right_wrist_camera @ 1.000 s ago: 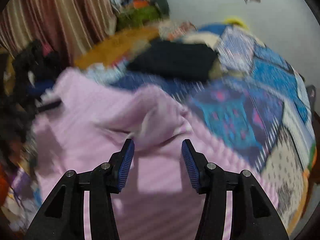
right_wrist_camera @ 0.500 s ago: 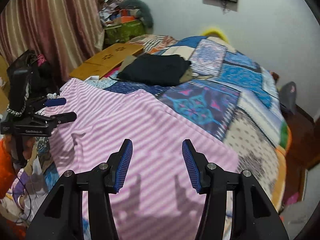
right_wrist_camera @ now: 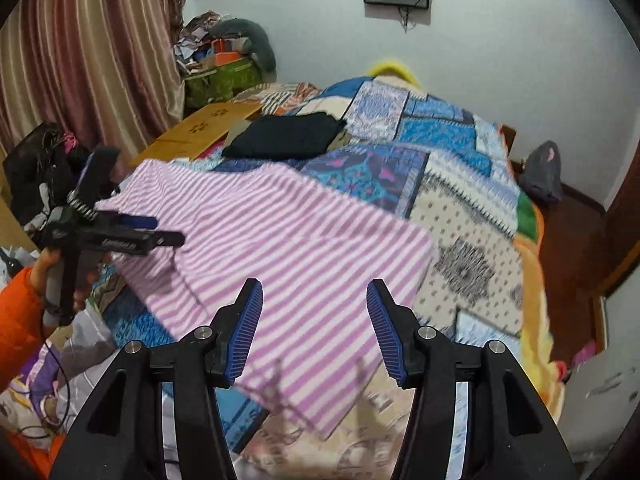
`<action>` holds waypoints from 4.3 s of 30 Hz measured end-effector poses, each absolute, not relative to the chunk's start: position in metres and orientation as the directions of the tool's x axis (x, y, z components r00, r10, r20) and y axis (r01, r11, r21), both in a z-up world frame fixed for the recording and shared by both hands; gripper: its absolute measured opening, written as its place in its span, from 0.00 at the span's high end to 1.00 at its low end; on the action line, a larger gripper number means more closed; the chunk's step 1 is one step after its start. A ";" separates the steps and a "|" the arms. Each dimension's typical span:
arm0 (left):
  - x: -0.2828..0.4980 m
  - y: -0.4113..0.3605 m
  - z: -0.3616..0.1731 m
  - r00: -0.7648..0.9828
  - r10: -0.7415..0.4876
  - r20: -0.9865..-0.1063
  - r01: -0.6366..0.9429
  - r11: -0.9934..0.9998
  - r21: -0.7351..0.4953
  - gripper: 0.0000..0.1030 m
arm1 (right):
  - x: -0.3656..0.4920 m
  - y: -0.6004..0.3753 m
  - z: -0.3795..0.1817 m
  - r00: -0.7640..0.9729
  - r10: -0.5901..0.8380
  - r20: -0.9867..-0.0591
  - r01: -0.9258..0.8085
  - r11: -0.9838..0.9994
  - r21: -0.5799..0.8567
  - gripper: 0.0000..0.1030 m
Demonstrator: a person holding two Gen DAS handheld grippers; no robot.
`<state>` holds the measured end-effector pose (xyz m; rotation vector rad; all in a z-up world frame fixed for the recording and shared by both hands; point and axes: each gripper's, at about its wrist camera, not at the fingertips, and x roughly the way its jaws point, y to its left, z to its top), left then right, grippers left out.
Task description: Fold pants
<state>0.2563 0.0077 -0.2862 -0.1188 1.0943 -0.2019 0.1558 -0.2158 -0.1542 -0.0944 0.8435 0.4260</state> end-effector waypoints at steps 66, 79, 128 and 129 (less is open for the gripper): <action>0.303 0.035 -0.253 0.542 -0.203 -0.815 0.125 0.979 -0.161 0.47 | 0.209 -0.226 -0.192 0.583 0.340 -0.738 -0.331 0.929 0.166 0.52; 0.376 0.020 -0.312 0.397 -0.369 -0.840 0.118 0.928 -0.352 0.51 | 0.280 -0.254 -0.245 0.544 0.309 -0.780 -0.220 0.950 0.223 0.52; 0.299 -0.031 -0.296 0.495 -0.094 -0.864 0.188 0.982 0.000 0.53 | 0.234 -0.170 -0.237 0.373 0.371 -0.851 -0.485 0.859 0.162 0.58; 0.296 -0.025 -0.296 0.497 -0.088 -0.863 0.180 0.984 0.004 0.53 | 0.232 -0.173 -0.235 0.367 0.374 -0.852 -0.485 0.858 0.167 0.58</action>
